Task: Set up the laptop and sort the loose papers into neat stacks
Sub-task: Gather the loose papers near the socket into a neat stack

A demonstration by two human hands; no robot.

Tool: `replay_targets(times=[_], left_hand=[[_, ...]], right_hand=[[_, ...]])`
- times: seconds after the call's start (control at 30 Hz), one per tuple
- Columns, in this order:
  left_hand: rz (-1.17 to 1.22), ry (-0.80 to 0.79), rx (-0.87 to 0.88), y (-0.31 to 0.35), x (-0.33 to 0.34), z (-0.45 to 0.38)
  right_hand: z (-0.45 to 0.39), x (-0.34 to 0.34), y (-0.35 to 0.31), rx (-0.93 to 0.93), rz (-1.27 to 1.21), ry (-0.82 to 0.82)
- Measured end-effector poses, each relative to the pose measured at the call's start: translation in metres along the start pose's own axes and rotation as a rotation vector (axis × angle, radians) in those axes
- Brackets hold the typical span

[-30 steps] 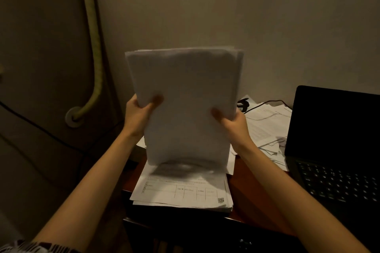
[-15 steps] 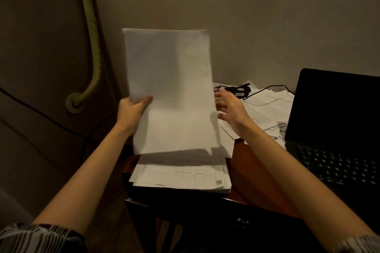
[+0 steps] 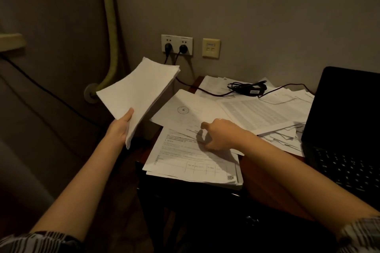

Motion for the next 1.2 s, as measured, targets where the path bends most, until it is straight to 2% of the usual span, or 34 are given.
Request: replay_targets(times=[0.1, 0.23, 0.33, 0.4, 0.5, 0.6, 0.67, 0.87, 0.93, 1.03, 1.1, 1.17, 1.2], left_hand=[[-0.008, -0.05, -0.066, -0.001, 0.0, 0.005], [0.129, -0.111, -0.092, 0.003, -0.002, 0.009], [0.114, -0.119, -0.044, 0.004, -0.003, 0.01], [0.031, -0.097, -0.001, 0.006, -0.006, 0.01], [-0.095, -0.097, 0.049, 0.01, -0.011, 0.006], [-0.339, -0.098, 0.09, 0.011, -0.007, 0.004], [-0.504, -0.088, 0.115, 0.011, 0.003, 0.007], [-0.76, -0.105, 0.128, 0.005, 0.029, 0.01], [-0.742, -0.103, 0.132, 0.004, 0.035, 0.014], [-0.516, -0.26, 0.062, -0.003, 0.042, 0.016], [-0.613, -0.274, 0.07, -0.008, 0.044, 0.015], [-0.789, -0.157, 0.133, -0.01, 0.041, 0.011], [-0.815, -0.153, 0.15, -0.011, 0.041, 0.008]], right_hand=[[-0.004, 0.005, -0.006, -0.015, 0.109, 0.027], [-0.006, 0.008, -0.006, -0.005, 0.162, 0.111], [-0.005, 0.003, -0.003, 0.074, 0.117, 0.16], [-0.005, -0.004, 0.012, 0.203, -0.068, 0.229], [0.001, -0.026, 0.044, 0.415, -0.489, 0.433], [0.011, -0.061, 0.053, 0.481, -0.608, 0.56], [0.011, -0.08, 0.045, 0.451, -0.649, 0.573], [-0.018, -0.087, -0.022, 0.284, -0.622, 0.394], [-0.031, -0.072, -0.042, 0.269, -0.744, 0.292], [-0.039, -0.039, -0.07, 0.251, -1.042, -0.001], [-0.039, -0.021, -0.075, 0.206, -1.106, -0.148], [-0.034, -0.012, -0.067, 0.199, -1.208, -0.16], [-0.032, -0.01, -0.059, 0.218, -1.263, -0.13]])
Point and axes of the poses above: each hand's wrist, its own z-axis away from the middle knuckle, its own x-axis out of the palm, y = z × x, the point moved 4 cm from there along -z, towards the middle knuckle, and after that the axes turned 3 degrees about -x, right-handed, at the moved point
